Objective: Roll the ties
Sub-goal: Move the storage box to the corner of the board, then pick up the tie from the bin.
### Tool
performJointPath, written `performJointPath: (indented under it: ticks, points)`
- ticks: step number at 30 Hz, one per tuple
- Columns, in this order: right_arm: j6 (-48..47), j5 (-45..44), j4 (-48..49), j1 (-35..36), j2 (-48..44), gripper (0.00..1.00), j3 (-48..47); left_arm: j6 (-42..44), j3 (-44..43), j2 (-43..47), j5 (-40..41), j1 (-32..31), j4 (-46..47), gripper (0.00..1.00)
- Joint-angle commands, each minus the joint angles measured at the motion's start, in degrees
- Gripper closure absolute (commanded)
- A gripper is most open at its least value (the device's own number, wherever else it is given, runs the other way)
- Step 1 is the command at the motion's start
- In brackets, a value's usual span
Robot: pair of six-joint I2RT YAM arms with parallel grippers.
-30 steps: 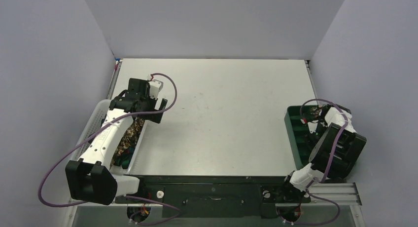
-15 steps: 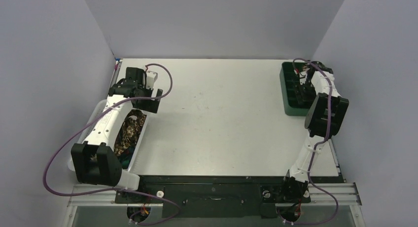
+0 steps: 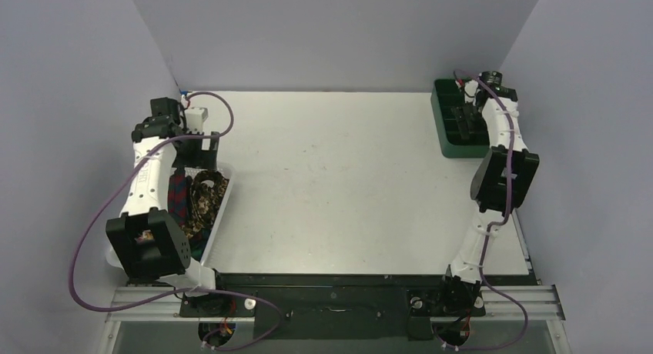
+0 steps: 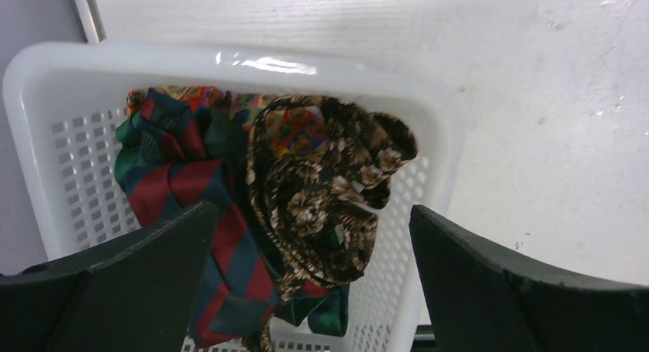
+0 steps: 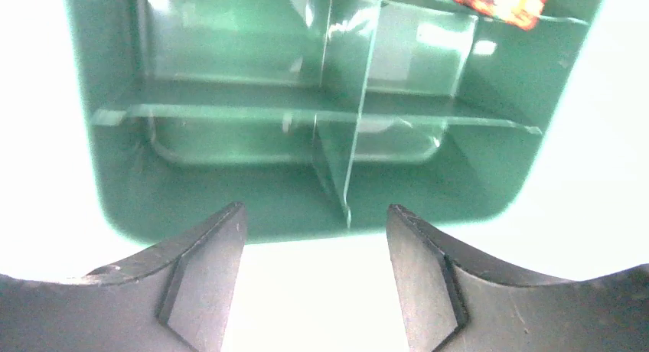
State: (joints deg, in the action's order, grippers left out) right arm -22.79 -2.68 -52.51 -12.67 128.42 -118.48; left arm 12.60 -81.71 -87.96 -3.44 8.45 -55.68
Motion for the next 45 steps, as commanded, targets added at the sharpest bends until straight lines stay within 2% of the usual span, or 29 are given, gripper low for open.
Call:
performJointPath:
  ticks: [1,5,11,17,24,26,31,34,35,36,37,39,42,45]
  points:
    - [-1.7,5.1,-0.6,-0.2,-17.2,0.36,4.9,7.2,-1.8,2.3,-5.5,6.6,-5.2,0.03]
    - [-3.4,9.5,-3.1,0.0,-26.0,0.33,9.1,12.3,2.3,5.1,-5.0,12.4,-6.8,0.03]
    - [-4.6,16.4,-10.4,2.7,-34.2,0.32,13.5,17.2,11.1,10.6,-2.2,20.0,-4.0,0.03]
    - [-4.8,17.1,-15.8,9.2,-38.4,0.31,19.4,18.6,17.6,10.2,-1.9,23.5,3.0,0.03]
    - [-3.2,15.1,-17.7,14.3,-38.6,0.31,18.1,20.8,22.9,7.9,-1.6,25.0,8.8,0.00]
    - [-2.8,15.1,-18.2,14.6,-38.0,0.31,17.2,21.2,23.1,7.3,-2.0,25.3,8.6,0.08]
    - [-2.5,14.5,-18.7,15.2,-37.7,0.32,15.8,20.3,20.0,10.0,-6.4,25.3,5.9,0.40]
    - [-2.3,14.1,-18.9,15.3,-37.6,0.32,15.3,19.2,18.0,13.0,-8.1,24.8,3.9,0.51]
    - [-2.3,14.1,-18.9,15.4,-37.6,0.32,15.3,19.1,16.9,13.4,-8.6,24.6,3.4,0.60]
    - [-2.3,14.0,-18.9,15.5,-37.5,0.32,15.2,18.8,15.8,14.2,-8.8,24.2,2.5,0.66]
    - [-2.3,13.9,-18.9,15.4,-37.5,0.32,15.1,18.7,15.1,14.5,-9.4,24.1,2.1,0.77]
    - [-2.3,13.9,-18.9,15.6,-37.3,0.32,14.8,18.5,13.3,15.4,-10.7,23.7,0.7,0.89]
    - [-2.4,13.9,-18.9,15.6,-37.1,0.32,14.3,17.4,9.7,16.7,-12.4,22.8,-0.5,1.00]
    - [-2.3,14.2,-18.9,15.7,-36.7,0.32,13.0,15.9,6.4,17.7,-13.8,21.6,-0.4,1.00]
